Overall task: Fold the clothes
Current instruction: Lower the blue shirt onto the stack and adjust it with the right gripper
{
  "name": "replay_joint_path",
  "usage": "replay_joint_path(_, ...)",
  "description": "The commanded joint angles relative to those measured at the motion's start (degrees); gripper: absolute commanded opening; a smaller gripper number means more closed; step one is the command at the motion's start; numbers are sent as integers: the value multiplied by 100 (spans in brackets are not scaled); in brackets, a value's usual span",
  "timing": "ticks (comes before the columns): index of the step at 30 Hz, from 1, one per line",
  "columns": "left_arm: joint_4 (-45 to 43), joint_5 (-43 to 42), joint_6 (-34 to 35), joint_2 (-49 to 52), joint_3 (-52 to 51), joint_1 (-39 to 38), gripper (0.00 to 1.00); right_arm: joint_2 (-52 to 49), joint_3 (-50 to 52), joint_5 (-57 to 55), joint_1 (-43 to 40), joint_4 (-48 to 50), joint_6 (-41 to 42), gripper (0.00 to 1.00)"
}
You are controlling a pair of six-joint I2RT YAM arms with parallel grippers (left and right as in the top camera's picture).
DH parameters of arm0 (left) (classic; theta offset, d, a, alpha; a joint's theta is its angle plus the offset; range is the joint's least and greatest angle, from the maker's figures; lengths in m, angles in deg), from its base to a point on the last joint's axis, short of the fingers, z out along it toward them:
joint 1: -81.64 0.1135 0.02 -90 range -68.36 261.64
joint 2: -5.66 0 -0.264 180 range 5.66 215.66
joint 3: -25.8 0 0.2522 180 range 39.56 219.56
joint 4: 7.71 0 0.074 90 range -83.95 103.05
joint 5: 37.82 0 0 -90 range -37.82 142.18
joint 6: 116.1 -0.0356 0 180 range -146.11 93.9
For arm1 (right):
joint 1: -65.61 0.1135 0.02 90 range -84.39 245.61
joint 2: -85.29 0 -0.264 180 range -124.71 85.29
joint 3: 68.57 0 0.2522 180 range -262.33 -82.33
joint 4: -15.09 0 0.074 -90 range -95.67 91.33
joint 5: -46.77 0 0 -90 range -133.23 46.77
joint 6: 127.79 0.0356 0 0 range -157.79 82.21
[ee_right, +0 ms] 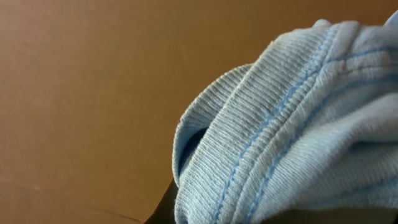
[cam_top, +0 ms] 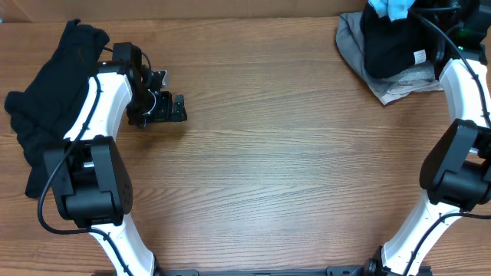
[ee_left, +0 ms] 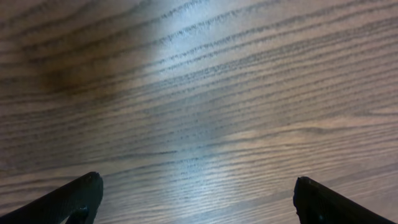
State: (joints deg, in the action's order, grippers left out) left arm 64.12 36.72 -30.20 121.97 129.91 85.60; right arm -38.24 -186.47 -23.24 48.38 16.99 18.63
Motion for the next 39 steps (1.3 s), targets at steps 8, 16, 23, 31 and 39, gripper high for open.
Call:
replay_joint_path(8, -210, -72, 308, 28, -22, -31, 100, 90, -389, 70, -94, -2009, -1069, 4)
replay_joint_path(16, -254, -70, 306, 28, -22, -31, 100, 350, -393, 66, -411, -3864, -1574, 4)
replay_joint_path(23, -310, -70, 308, 28, -22, -31, 100, 820, -396, 66, -597, -4975, -2013, 8)
replay_joint_path(31, -332, -70, 306, 28, -22, -31, 100, 1303, -396, 70, -610, -5912, -2632, 55)
replay_joint_path(39, -363, -66, 302, 28, -22, -31, 100, 1670, -396, 83, -463, -5689, -3512, 55)
